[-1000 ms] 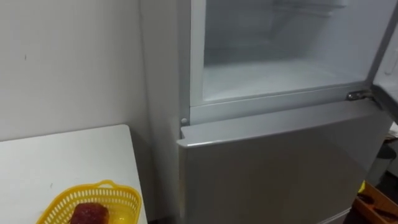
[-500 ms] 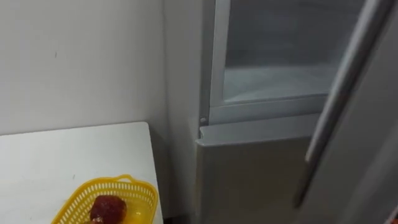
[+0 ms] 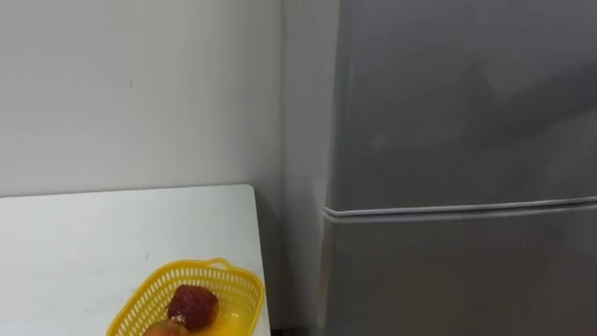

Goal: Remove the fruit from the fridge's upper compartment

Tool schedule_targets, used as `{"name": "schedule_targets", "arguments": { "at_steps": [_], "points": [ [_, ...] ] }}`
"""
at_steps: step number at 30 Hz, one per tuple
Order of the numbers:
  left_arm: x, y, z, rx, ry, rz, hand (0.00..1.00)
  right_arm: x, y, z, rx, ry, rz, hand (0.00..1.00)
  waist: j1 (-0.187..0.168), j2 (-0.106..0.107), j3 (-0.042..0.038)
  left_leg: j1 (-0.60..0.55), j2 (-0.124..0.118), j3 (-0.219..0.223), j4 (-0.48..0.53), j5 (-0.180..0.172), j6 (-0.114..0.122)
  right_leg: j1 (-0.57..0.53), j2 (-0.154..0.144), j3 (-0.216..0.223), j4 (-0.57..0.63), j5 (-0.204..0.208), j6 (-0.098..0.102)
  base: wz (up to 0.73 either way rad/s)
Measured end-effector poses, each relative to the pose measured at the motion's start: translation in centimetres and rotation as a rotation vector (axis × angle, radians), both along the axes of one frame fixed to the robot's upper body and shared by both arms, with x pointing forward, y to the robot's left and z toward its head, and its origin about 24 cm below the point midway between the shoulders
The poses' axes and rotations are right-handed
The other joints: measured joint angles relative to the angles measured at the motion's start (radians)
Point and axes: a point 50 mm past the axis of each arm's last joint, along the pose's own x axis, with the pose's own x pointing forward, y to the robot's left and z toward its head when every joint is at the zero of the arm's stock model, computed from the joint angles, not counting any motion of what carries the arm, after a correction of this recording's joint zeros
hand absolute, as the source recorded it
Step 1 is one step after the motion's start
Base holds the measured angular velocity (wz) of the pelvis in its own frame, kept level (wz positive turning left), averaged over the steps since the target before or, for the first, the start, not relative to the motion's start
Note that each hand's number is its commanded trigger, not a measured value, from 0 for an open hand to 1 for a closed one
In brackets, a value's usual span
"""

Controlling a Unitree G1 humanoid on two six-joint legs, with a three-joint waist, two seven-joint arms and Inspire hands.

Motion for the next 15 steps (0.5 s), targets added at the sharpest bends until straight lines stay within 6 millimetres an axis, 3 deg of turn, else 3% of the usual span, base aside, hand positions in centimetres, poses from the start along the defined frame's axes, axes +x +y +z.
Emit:
{"name": "schedule_targets", "arguments": {
  "at_steps": [15],
  "points": [
    [0.09,-0.02,0.0,0.0,-0.004,-0.001,0.0,0.28,0.26,-0.08,-0.022,0.011,-0.003,0.0,0.015,-0.002,0.0031,0.0,-0.001,-0.002,-0.001,0.0,0.0,0.002,-0.001,-0.002,-0.002,-0.001,0.001,0.0]
  ]
}}
